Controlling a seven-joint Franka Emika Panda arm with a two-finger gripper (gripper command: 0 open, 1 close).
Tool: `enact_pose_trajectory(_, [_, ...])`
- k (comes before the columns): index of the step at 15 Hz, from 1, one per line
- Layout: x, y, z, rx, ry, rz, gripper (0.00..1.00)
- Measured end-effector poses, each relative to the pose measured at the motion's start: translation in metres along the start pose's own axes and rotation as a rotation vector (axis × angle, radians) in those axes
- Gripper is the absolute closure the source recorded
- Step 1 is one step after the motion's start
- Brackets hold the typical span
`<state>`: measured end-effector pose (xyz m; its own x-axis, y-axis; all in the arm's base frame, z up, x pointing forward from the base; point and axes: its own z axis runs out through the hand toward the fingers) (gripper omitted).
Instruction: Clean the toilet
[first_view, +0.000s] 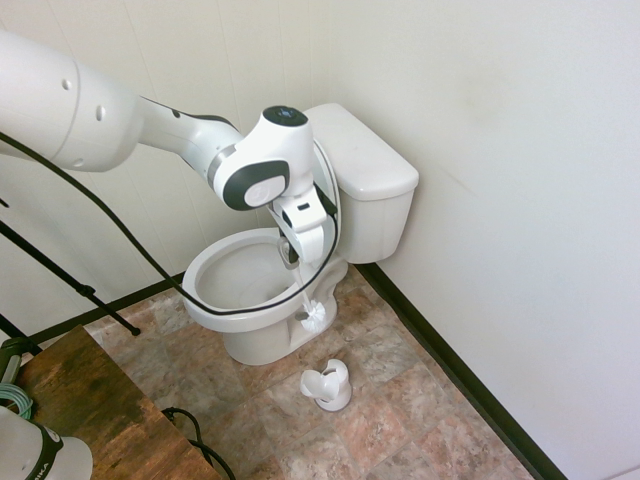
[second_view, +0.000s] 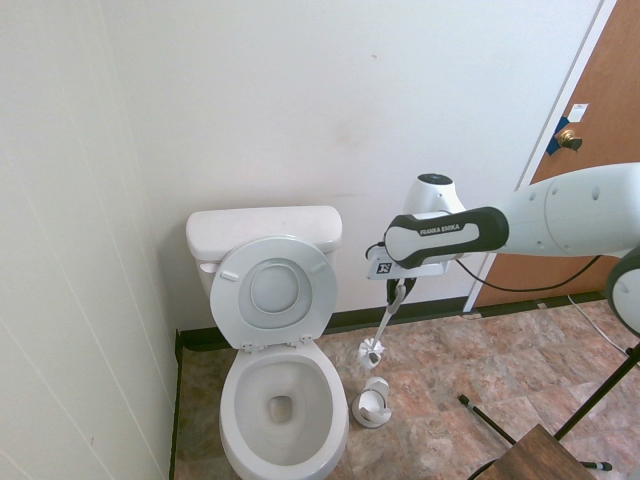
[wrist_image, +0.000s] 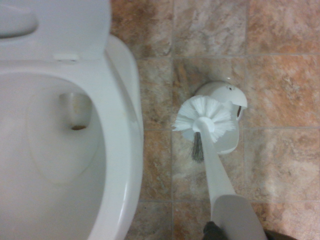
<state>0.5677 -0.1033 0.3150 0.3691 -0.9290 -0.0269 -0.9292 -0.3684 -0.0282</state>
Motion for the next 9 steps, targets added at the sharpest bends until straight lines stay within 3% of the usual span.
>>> enact_pose_trajectory(9, [0.065, 0.002, 0.125, -0.101, -0.093, 0.093, 1.00])
